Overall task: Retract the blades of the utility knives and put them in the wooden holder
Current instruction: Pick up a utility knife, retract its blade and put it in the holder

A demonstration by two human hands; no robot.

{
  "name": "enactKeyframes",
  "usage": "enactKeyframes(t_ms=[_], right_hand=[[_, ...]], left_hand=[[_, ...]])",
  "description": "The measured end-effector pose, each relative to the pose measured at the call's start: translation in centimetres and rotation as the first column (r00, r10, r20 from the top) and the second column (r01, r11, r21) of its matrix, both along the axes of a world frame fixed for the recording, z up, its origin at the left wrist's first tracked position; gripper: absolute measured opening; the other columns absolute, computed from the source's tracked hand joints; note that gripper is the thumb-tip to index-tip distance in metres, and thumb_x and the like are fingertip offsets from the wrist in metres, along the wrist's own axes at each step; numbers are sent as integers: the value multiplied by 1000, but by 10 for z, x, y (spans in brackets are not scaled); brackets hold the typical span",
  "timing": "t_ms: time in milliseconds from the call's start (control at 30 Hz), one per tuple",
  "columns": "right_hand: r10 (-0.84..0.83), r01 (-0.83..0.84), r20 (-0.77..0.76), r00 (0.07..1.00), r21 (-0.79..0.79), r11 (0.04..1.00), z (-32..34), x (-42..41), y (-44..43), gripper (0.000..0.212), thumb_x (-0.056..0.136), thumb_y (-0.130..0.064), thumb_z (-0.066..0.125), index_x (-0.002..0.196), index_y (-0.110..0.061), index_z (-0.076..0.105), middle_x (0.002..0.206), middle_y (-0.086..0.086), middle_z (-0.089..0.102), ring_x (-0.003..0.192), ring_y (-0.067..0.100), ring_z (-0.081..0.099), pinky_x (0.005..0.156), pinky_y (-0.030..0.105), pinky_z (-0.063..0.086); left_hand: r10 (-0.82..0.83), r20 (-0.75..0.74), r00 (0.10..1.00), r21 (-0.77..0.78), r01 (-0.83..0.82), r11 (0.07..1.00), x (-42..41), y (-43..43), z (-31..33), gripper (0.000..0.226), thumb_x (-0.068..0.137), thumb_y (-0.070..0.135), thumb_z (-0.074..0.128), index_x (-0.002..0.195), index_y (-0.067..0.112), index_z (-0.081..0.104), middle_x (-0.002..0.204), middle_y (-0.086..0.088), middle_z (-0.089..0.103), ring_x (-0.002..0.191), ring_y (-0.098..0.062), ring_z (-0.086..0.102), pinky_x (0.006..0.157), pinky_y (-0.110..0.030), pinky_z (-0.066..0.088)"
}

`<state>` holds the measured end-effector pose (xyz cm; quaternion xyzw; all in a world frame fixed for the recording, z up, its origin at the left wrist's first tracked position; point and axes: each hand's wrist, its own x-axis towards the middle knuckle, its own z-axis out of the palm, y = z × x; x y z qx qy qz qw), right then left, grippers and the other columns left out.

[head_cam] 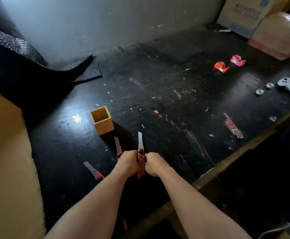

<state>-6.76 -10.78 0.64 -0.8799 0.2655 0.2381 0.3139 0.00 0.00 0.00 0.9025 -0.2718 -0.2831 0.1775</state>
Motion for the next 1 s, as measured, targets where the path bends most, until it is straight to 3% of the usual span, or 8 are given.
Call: enactKeyframes(t_ms=[167,333,500,633,733,833,900,1000], right_hand=[[-223,207,110,968,141,968,-15,-11,3,28,95,-9,53,104,-14,79,100,8,76,91,25,73,87,45,62],[-380,338,148,913,247,908,-22,-16,5,26,100,-9,53,111,-18,76,96,0,75,88,15,72,75,29,60],[-477,420,190,858,276,865,-23,-19,3,26,98,-7,55,103,-20,77,92,-3,76,81,8,70,70,22,57],[-532,446,214,819,346,825,-13,-15,-3,26,91,-5,62,96,-23,80,83,-3,78,79,11,75,78,32,64],[-544,421,273,793,399,814,4,-7,-10,28,86,-1,65,93,-22,82,79,-1,79,80,17,77,82,36,64],[-551,382,306,777,466,798,22,4,-18,31,88,5,65,104,-17,79,78,-5,74,75,14,74,71,19,61],[-542,352,328,774,489,798,34,12,-24,31,89,6,65,108,-16,76,80,-7,70,74,5,68,63,9,53],[-520,279,380,765,533,799,52,32,-28,28,90,4,66,113,-5,77,95,5,78,91,18,75,82,27,62]], left_hand=[[300,-75,951,-136,-308,942,-11,-3,-12,29,89,14,64,116,7,72,110,-11,77,105,-28,73,92,-40,59],[419,-209,884,-188,-456,870,-14,-12,-21,35,87,1,72,121,5,73,113,-8,78,107,-20,73,89,-27,58],[521,-354,777,-175,-602,779,-12,-17,-21,44,86,-5,70,129,5,68,120,-8,76,113,-20,71,98,-34,58],[534,-421,733,-208,-651,730,-3,-19,-14,42,85,-5,70,126,6,71,113,-7,78,108,-21,73,96,-34,59],[501,-526,687,-245,-687,684,9,-18,-5,40,88,-9,64,125,3,71,97,-3,78,93,-20,76,86,-37,63],[460,-599,656,-295,-714,635,19,-17,14,36,94,-9,60,123,8,71,93,-1,74,84,-18,74,72,-30,63],[421,-635,648,-334,-722,606,27,-15,27,34,95,-7,60,122,10,71,100,-6,76,90,-21,76,79,-34,64],[357,-669,652,-419,-728,543,45,-10,51,31,95,-5,62,120,10,71,108,-10,78,94,-23,79,81,-36,64]])
